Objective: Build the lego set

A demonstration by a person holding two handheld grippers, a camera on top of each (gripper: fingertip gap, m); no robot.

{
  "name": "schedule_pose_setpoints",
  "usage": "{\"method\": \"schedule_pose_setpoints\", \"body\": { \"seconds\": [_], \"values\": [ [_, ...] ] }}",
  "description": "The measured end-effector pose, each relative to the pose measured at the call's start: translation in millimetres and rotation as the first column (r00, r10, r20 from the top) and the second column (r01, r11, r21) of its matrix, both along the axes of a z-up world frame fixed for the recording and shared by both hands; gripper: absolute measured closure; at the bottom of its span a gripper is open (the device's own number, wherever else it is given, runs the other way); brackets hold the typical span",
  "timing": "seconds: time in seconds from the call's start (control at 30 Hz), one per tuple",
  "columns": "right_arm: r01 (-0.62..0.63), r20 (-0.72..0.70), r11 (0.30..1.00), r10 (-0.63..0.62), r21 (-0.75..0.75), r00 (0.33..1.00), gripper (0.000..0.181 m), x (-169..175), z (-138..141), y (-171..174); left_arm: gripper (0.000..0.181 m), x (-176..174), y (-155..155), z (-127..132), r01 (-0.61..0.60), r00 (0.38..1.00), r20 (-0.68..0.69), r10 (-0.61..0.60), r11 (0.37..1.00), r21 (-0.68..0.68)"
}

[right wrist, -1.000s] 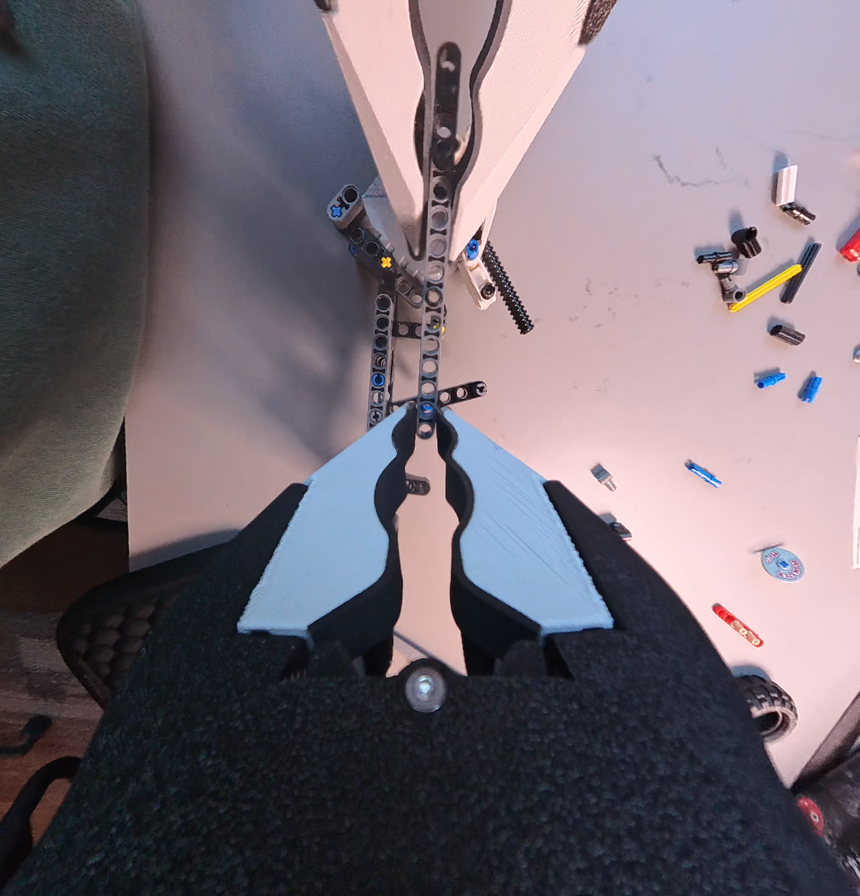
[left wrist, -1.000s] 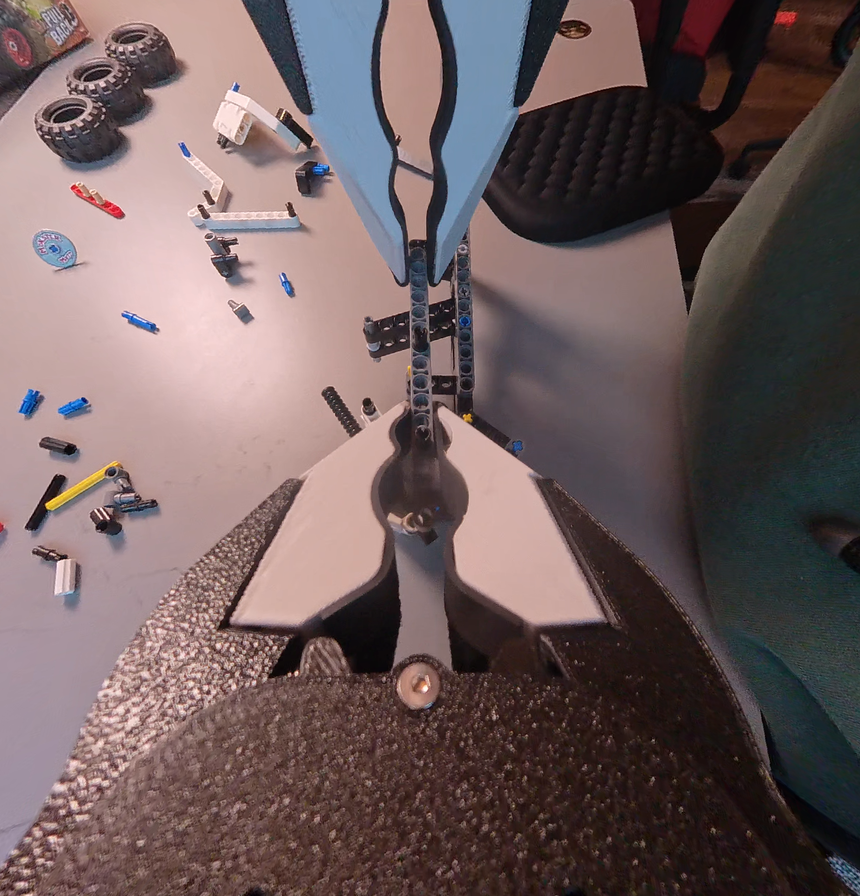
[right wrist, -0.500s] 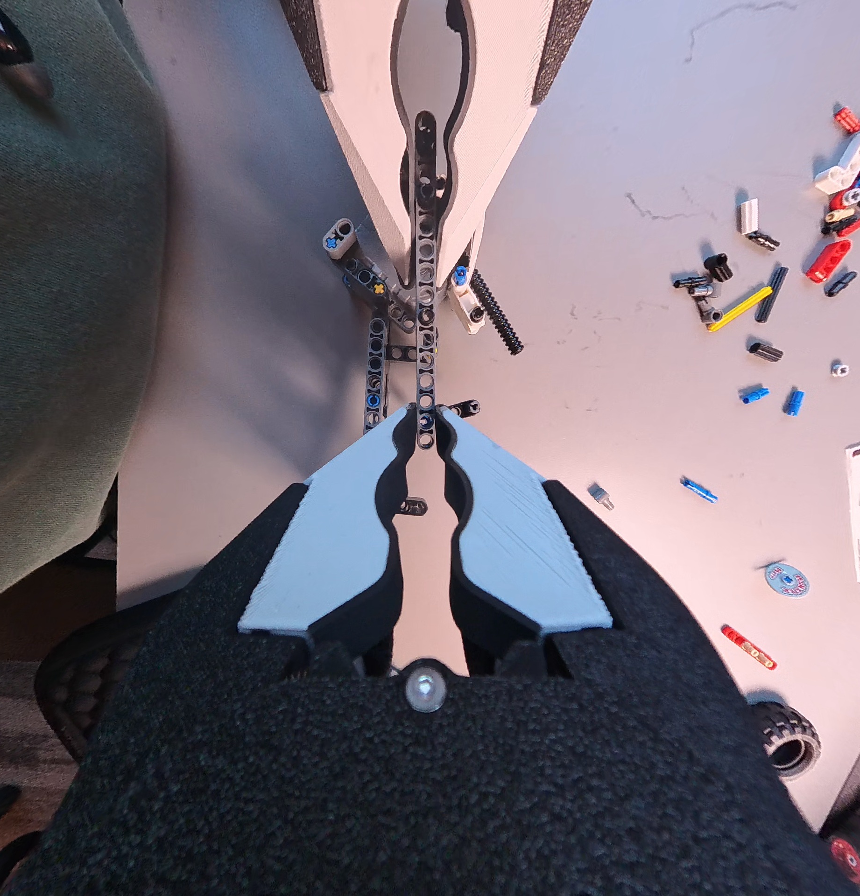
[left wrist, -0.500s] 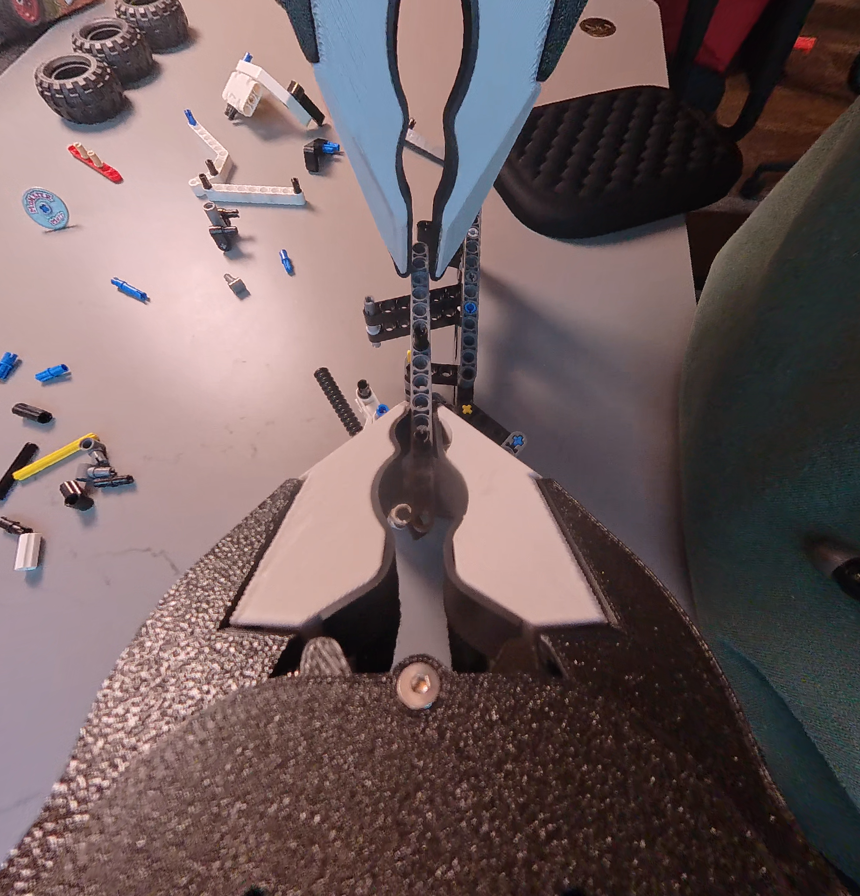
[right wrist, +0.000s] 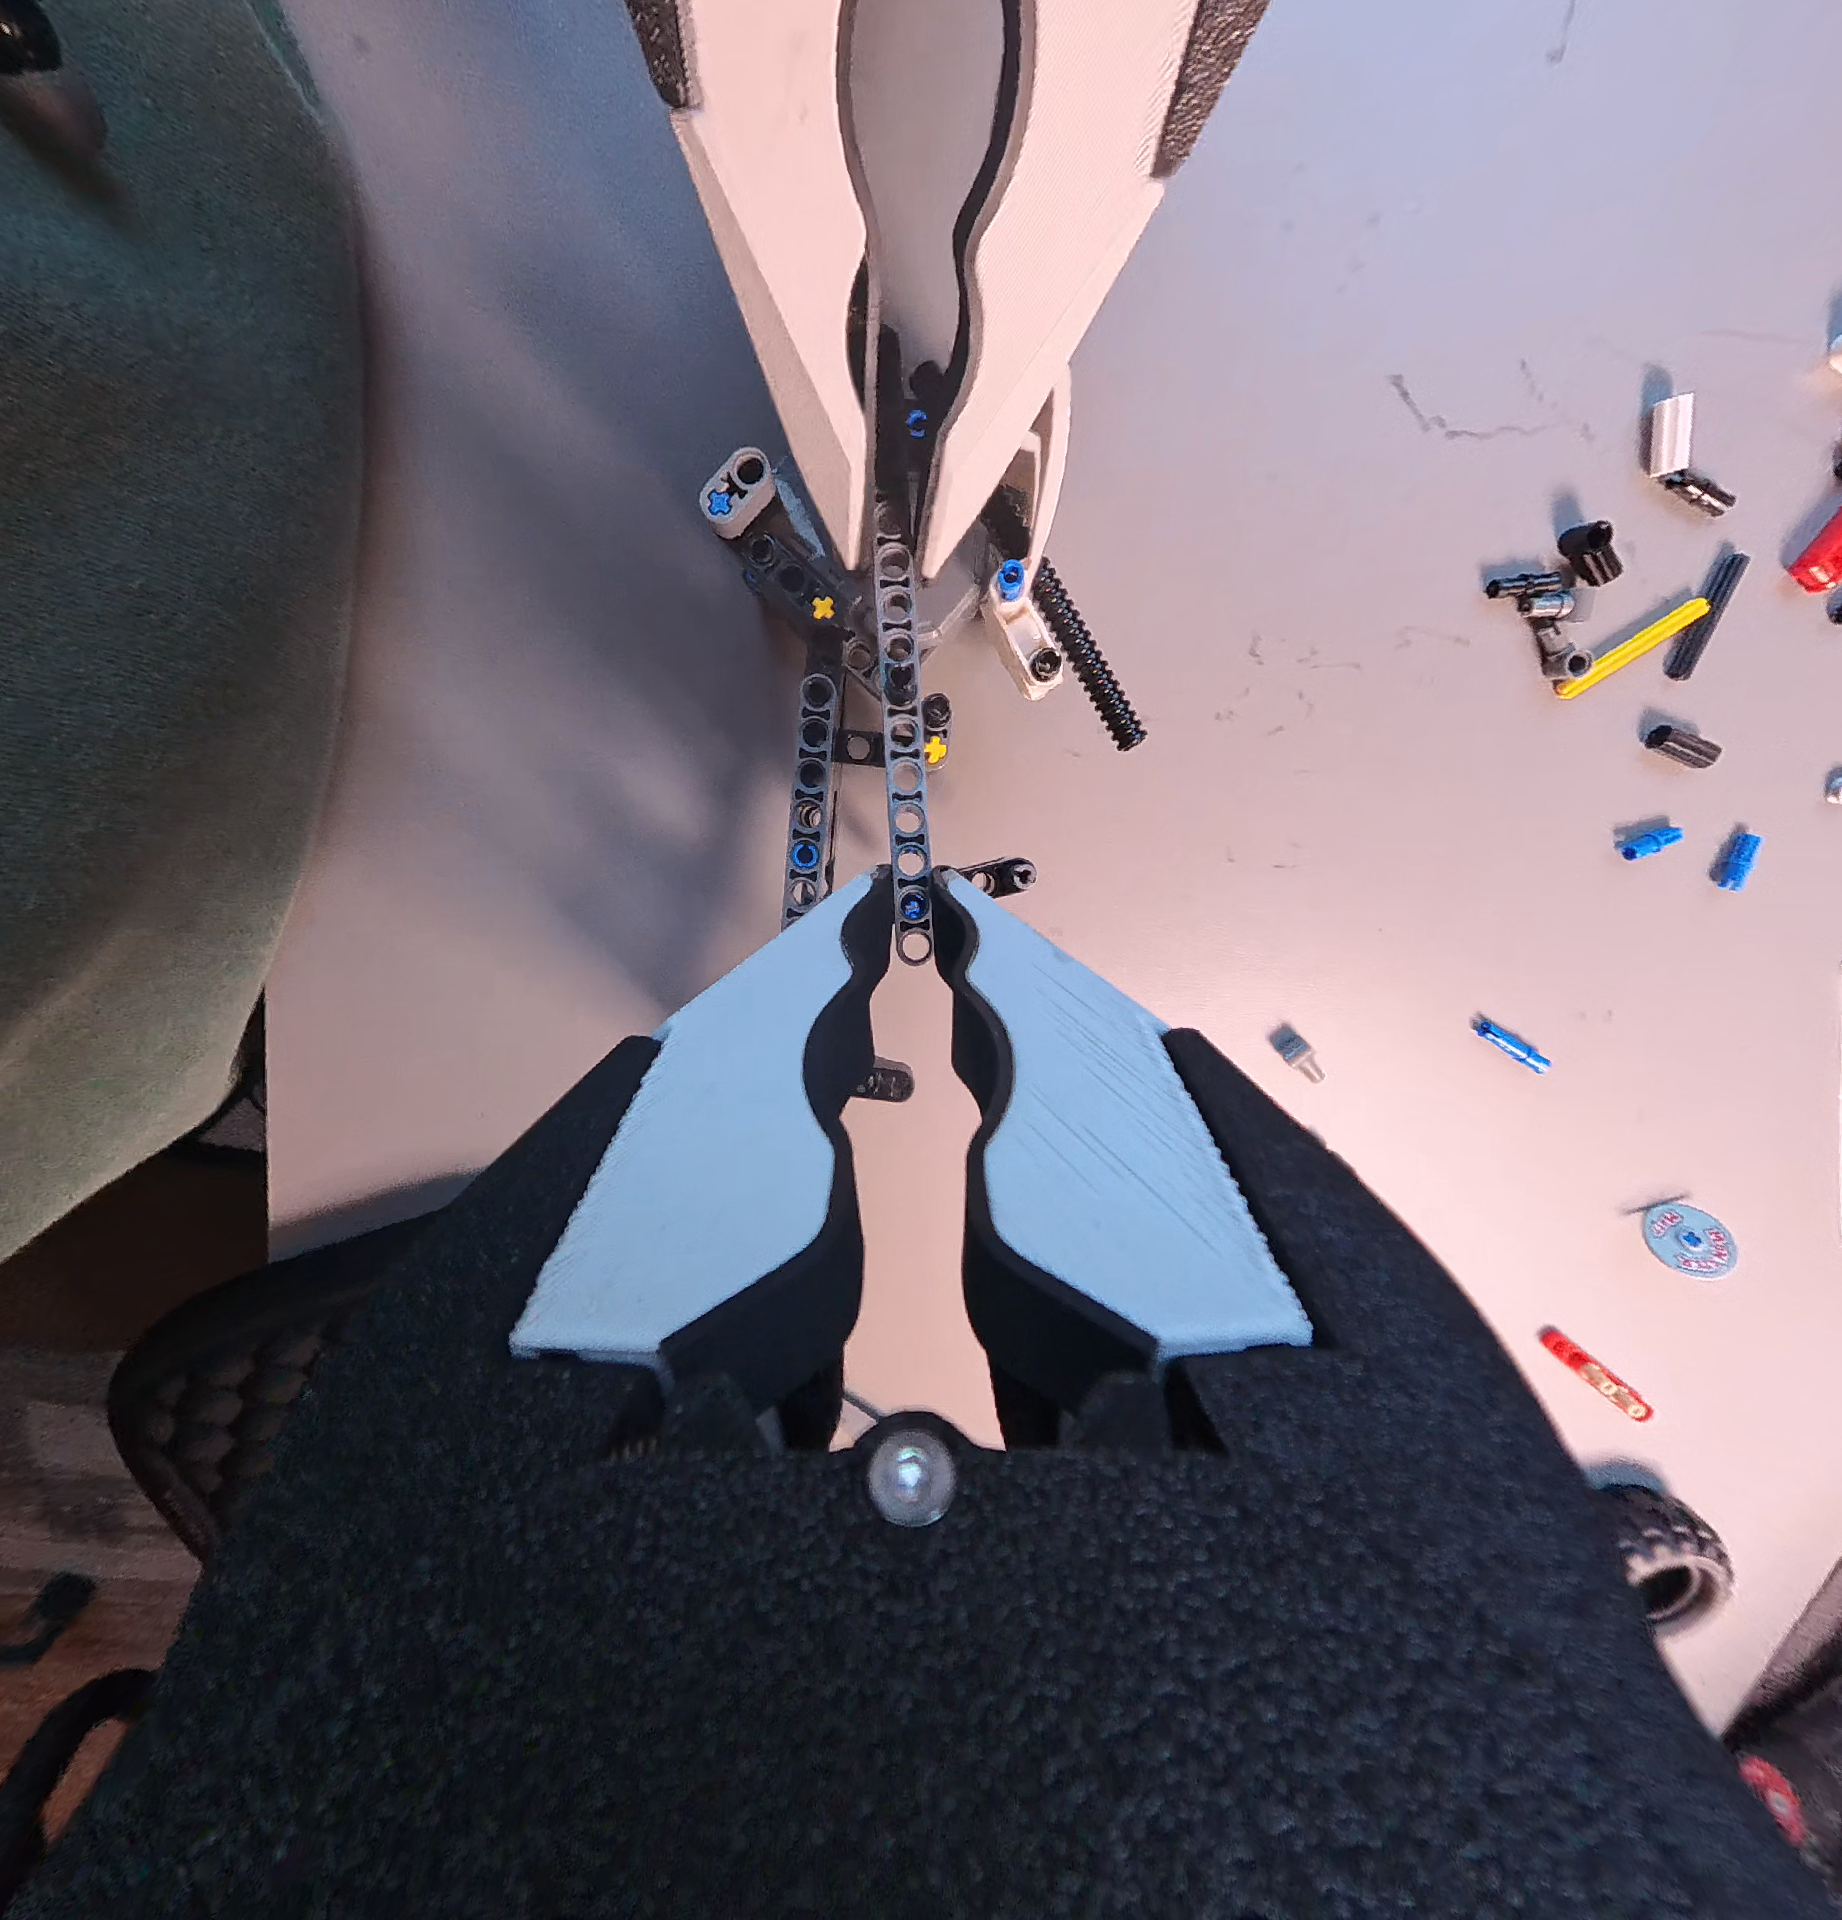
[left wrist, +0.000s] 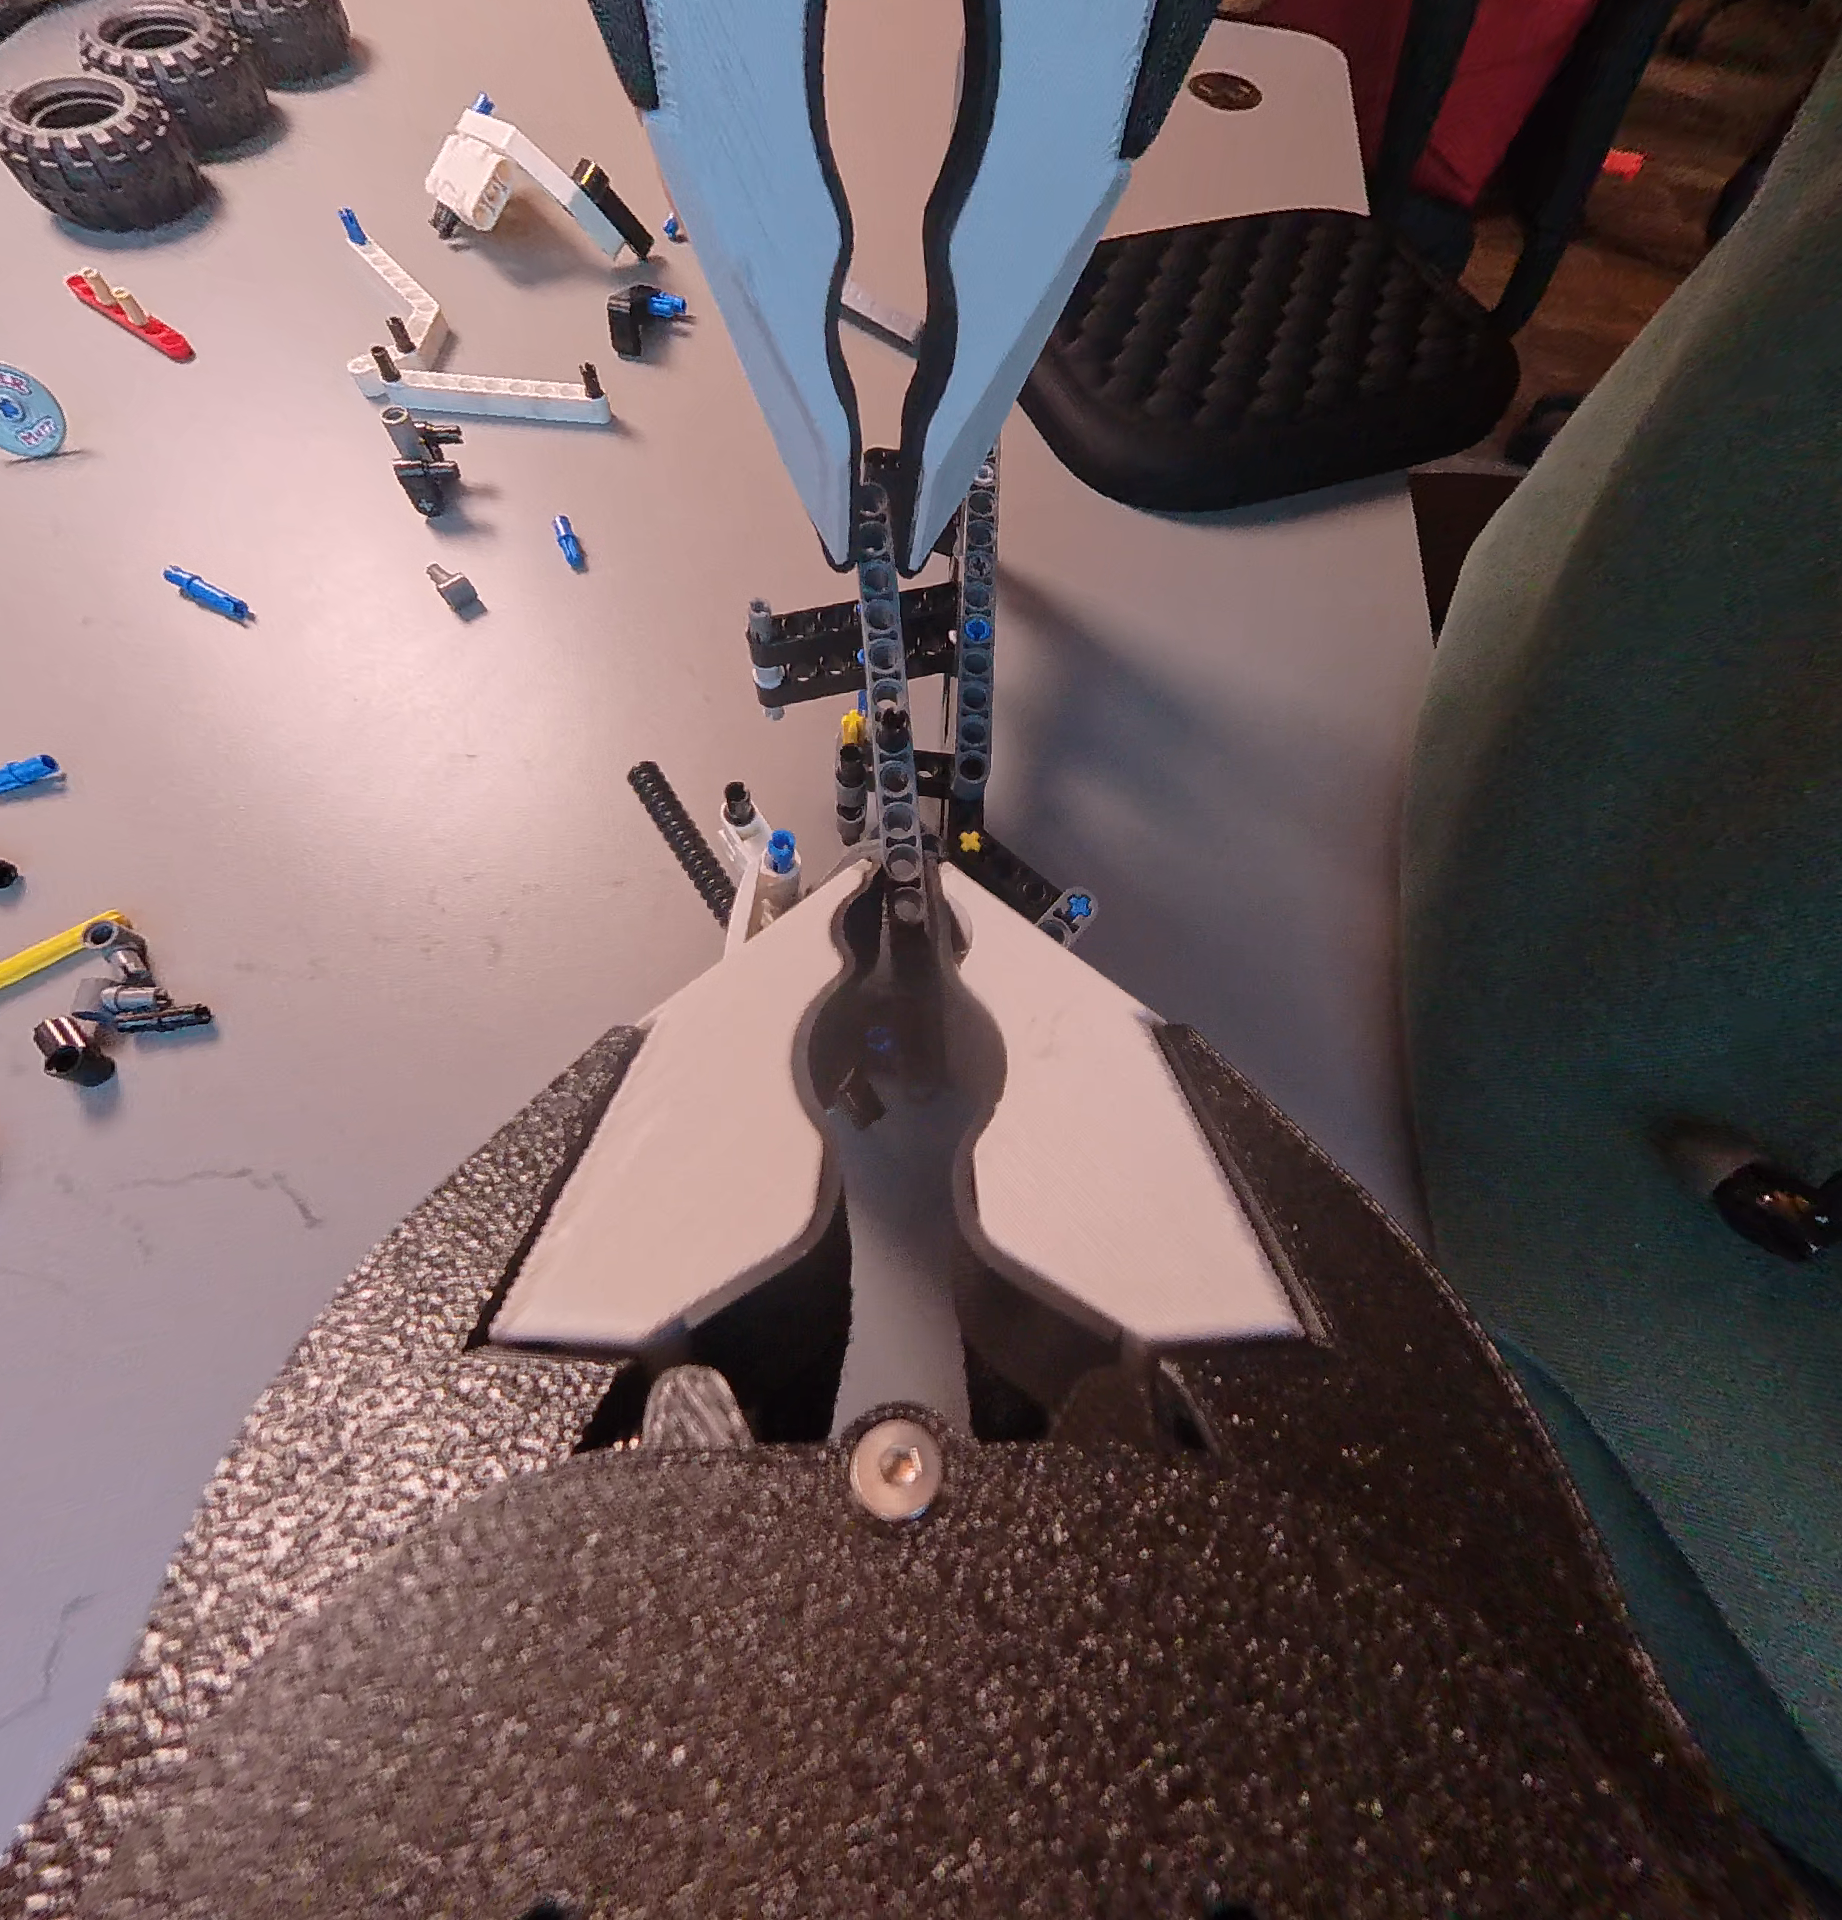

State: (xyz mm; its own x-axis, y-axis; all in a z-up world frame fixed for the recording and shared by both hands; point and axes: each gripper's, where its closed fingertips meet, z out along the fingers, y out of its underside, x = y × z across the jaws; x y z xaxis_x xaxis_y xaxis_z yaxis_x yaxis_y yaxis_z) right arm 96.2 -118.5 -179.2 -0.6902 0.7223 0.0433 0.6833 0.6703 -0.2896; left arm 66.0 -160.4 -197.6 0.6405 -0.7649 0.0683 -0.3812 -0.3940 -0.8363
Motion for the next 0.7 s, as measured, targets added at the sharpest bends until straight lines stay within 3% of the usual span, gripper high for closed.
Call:
{"method": "schedule_pose_setpoints", "body": {
  "seconds": [0.27,0.7],
  "values": [
    [0.053,-0.044,0.998,-0.055,-0.045,0.998,0.174,1,0,0,0.174,1,-1,-6,-0.002,1.0,-0.025,0.002,1.0,-0.006],
    [0.024,-0.03,1.0,-0.024,-0.012,0.999,0.174,10,-3,2,0.175,3,1,-6,-0.012,0.999,-0.034,0.011,1.0,-0.019]
  ]
}}
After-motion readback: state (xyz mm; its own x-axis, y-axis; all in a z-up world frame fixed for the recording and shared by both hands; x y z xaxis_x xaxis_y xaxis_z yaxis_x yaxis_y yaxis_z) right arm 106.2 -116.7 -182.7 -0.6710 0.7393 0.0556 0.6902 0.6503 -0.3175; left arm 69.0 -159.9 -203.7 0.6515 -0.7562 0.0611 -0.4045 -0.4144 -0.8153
